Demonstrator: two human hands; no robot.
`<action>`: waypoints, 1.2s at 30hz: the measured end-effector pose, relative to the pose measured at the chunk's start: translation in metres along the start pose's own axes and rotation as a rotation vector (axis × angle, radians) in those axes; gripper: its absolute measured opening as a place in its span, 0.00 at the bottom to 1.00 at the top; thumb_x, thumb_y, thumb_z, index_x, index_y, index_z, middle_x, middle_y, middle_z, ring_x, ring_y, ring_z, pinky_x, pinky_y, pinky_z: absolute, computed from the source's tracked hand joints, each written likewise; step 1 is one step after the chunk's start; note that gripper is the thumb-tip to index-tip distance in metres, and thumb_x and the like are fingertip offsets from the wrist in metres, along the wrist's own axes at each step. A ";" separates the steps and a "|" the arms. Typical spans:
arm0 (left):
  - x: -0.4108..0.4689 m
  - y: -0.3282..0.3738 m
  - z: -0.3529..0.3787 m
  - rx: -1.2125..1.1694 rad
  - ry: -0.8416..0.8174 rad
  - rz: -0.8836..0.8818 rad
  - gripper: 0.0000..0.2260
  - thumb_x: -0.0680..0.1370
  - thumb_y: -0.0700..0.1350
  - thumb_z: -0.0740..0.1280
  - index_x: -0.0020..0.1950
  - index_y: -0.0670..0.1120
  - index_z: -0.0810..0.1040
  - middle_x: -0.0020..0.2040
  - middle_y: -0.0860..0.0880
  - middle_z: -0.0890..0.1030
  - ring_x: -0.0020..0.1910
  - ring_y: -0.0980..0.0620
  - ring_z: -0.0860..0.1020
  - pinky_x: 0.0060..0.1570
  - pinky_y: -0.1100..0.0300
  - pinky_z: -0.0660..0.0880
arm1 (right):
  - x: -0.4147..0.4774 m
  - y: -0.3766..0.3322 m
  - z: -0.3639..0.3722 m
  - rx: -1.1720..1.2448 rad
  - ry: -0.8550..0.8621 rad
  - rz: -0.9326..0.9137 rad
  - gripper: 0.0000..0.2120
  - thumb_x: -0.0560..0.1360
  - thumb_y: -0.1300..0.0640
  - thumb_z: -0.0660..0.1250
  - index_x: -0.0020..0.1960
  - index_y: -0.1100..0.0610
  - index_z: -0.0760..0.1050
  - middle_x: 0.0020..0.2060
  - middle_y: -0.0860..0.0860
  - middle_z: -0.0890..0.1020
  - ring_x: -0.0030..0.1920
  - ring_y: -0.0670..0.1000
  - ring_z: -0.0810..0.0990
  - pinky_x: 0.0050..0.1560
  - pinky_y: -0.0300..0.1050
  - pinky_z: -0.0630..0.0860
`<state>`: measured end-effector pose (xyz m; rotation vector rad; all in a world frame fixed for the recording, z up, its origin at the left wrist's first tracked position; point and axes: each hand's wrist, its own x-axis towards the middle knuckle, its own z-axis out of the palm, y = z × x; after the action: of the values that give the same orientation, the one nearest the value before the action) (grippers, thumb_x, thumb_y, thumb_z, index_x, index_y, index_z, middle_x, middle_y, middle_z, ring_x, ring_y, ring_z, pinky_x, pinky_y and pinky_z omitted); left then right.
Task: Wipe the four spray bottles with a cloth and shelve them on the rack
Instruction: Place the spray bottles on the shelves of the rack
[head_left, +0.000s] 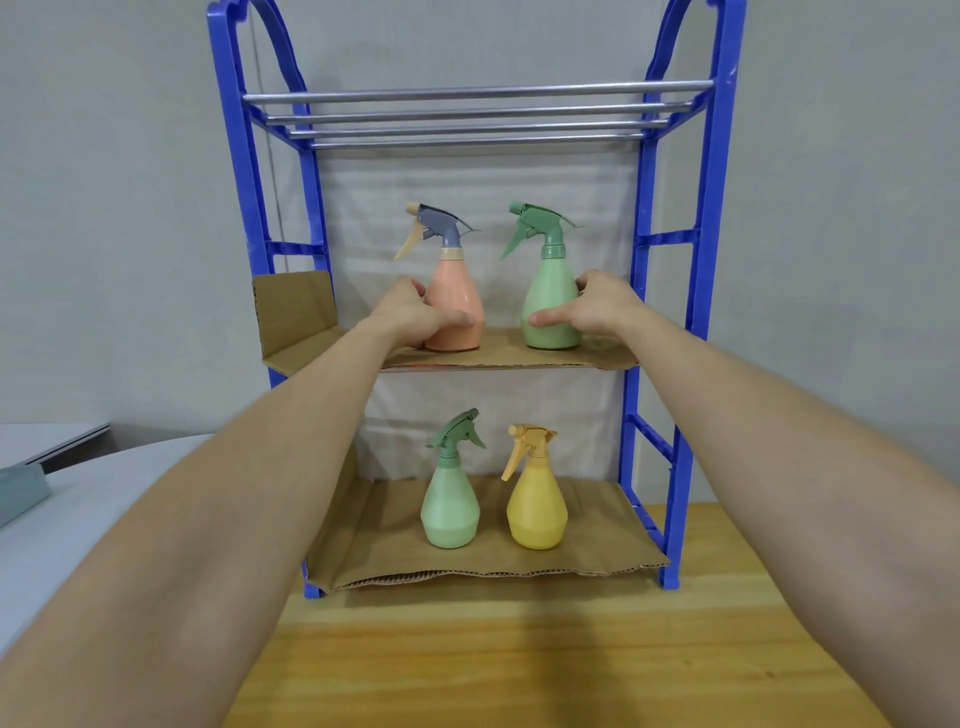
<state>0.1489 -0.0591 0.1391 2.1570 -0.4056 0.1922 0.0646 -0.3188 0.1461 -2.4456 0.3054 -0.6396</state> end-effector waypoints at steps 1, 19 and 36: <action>-0.003 0.001 -0.002 0.010 -0.009 0.001 0.49 0.69 0.60 0.84 0.81 0.44 0.64 0.71 0.46 0.76 0.64 0.43 0.79 0.61 0.44 0.83 | -0.003 -0.002 -0.004 -0.039 -0.015 -0.004 0.46 0.64 0.31 0.82 0.71 0.57 0.75 0.62 0.53 0.82 0.62 0.57 0.80 0.61 0.56 0.81; -0.173 0.016 -0.033 0.571 0.024 0.308 0.16 0.76 0.60 0.78 0.54 0.52 0.83 0.46 0.54 0.84 0.46 0.54 0.82 0.48 0.54 0.81 | -0.169 -0.012 -0.050 -0.522 0.063 -0.310 0.13 0.76 0.44 0.72 0.55 0.51 0.82 0.49 0.51 0.84 0.51 0.55 0.81 0.52 0.53 0.83; -0.117 -0.174 0.141 0.144 0.032 -0.150 0.50 0.66 0.65 0.81 0.81 0.47 0.63 0.75 0.46 0.74 0.72 0.43 0.76 0.70 0.43 0.77 | -0.130 0.109 0.161 0.072 -0.349 0.168 0.59 0.65 0.43 0.85 0.86 0.53 0.54 0.81 0.50 0.67 0.75 0.55 0.74 0.64 0.49 0.77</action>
<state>0.0997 -0.0556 -0.1087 2.3121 -0.2154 0.1760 0.0270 -0.2828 -0.0816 -2.3765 0.3336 -0.1436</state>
